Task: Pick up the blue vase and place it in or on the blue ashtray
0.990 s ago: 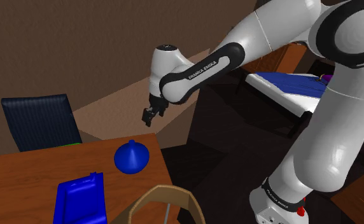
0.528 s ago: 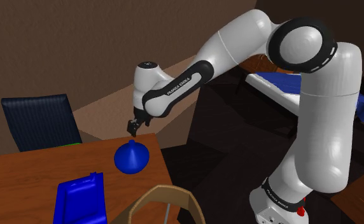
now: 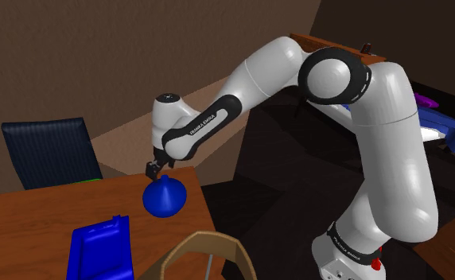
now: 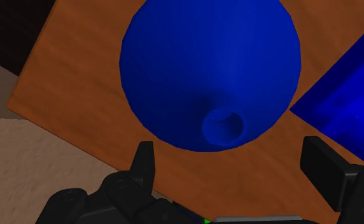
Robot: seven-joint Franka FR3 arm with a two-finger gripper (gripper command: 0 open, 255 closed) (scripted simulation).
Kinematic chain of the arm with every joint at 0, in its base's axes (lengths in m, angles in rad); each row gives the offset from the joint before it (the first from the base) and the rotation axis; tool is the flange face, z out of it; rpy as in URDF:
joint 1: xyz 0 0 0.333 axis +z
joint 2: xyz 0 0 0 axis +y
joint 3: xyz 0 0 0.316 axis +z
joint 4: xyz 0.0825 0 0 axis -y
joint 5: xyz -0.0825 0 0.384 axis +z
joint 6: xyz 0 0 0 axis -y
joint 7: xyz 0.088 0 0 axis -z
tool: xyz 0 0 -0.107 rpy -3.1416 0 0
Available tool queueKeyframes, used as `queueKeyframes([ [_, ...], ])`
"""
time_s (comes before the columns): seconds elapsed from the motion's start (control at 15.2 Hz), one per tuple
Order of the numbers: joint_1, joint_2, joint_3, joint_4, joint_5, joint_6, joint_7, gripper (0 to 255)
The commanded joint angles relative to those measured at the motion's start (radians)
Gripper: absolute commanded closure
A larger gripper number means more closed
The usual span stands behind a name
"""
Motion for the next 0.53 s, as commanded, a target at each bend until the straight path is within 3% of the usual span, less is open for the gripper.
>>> queueKeyframes([
  [0.0,0.004,0.02,-0.005,0.007,-0.005,0.014,0.003,0],
  [0.46,0.012,0.063,-0.014,0.025,-0.014,0.038,0.009,0],
])
